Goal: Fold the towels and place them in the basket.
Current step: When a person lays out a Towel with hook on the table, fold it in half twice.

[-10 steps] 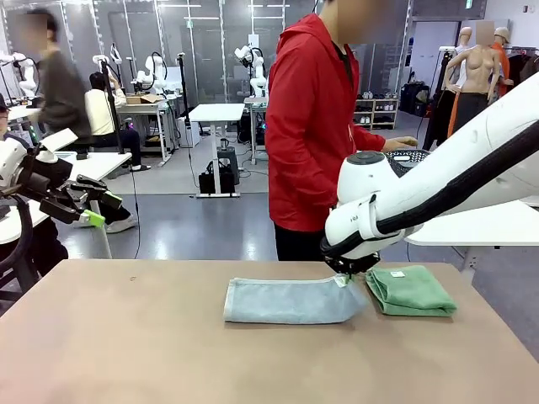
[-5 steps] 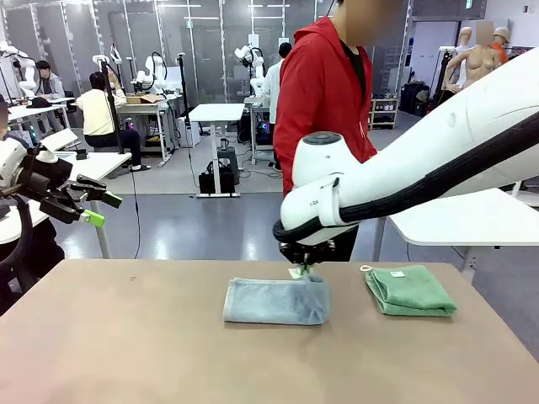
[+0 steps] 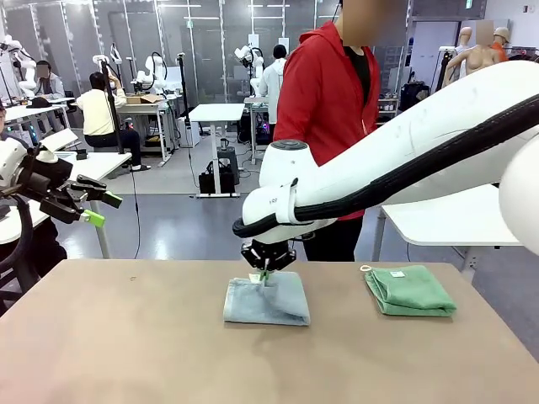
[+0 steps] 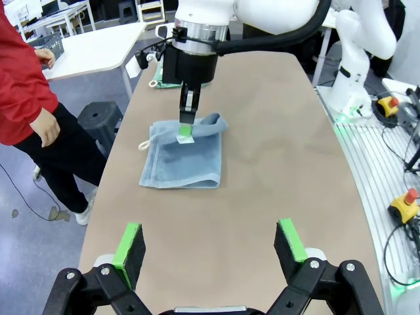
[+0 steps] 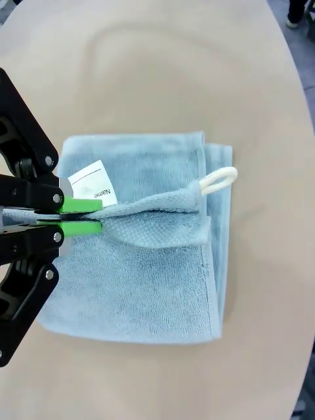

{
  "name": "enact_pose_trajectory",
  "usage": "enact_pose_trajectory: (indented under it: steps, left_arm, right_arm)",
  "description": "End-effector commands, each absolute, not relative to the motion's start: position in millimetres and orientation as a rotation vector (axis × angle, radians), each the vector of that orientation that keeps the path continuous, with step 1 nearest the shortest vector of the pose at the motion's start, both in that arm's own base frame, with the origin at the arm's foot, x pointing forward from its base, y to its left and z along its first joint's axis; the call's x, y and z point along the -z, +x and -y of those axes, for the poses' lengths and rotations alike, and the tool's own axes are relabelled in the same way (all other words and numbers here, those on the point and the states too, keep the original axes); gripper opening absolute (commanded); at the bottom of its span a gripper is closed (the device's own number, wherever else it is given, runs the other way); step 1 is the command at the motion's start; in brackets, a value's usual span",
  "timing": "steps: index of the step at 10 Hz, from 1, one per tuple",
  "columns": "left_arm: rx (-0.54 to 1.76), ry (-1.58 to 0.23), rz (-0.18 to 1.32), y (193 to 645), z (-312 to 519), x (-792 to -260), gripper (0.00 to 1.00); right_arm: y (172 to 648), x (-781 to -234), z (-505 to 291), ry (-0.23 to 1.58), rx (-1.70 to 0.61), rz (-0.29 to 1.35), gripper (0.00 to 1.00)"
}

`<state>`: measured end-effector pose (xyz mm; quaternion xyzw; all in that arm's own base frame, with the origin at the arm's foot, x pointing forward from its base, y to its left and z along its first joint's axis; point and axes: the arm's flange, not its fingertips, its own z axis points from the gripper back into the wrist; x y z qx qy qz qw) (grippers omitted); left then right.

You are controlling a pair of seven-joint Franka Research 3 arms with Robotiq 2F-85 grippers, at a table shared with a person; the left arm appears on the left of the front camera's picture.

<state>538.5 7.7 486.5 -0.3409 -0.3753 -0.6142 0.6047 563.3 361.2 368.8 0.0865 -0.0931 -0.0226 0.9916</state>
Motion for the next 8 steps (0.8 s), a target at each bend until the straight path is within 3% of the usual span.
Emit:
enact_pose_trajectory:
  steps: [1, 8]
  left_arm:
    - [1.429, -0.784, 0.865, 537, -7, -489, 1.0]
    - [1.429, -0.784, 0.865, 537, -7, -489, 1.0]
  right_arm:
    - [562, -367, -376, 0.223, 0.072, 0.192, 0.0]
    - [564, -350, -396, 0.308, 0.156, 0.247, 0.0]
